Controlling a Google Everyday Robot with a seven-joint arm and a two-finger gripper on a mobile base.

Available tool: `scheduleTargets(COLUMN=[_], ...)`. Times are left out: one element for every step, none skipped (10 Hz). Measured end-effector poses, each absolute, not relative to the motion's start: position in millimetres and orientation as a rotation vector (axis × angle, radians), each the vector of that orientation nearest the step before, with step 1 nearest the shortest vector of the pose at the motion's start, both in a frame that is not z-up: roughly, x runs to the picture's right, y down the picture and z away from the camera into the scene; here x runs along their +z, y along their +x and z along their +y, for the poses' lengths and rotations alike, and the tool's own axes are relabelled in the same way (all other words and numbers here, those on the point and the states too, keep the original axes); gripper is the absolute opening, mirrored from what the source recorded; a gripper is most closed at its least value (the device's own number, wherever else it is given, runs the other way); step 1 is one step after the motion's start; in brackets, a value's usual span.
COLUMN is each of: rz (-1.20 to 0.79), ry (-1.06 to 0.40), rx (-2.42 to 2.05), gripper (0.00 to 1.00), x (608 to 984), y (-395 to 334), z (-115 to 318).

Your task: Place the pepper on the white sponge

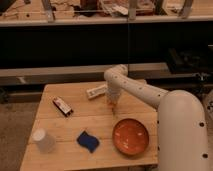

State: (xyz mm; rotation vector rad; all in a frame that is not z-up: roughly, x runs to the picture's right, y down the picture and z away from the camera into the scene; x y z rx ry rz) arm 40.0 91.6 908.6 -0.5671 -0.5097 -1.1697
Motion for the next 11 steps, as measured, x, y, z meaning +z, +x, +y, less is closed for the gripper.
scheduleTargets(rz=[-0.511, -0.509, -0.507, -0.508, -0.510, -0.514, -0.515, -0.515, -0.514, -0.516, -0.518], ry=[-0.565, -0.567, -0.567, -0.568, -0.569, -0.569, -0.567, -0.563, -0.565, -0.568, -0.567], rx=[-1.174, -1.179, -1.179, -1.189, -1.198, -1.211, -1.215, -1.213, -1.214, -1.219, -1.225], gripper=[0.00, 0.00, 0.00, 0.00, 0.00, 0.00, 0.00, 0.00, 0.00, 0.00, 0.00], x=[900, 891, 887, 885, 886, 886, 881, 876, 870, 869, 867], y=[37, 36, 37, 35, 33, 28, 23, 19, 18, 17, 15], z=[88, 83, 79, 78, 80, 83, 83, 79, 77, 77, 79])
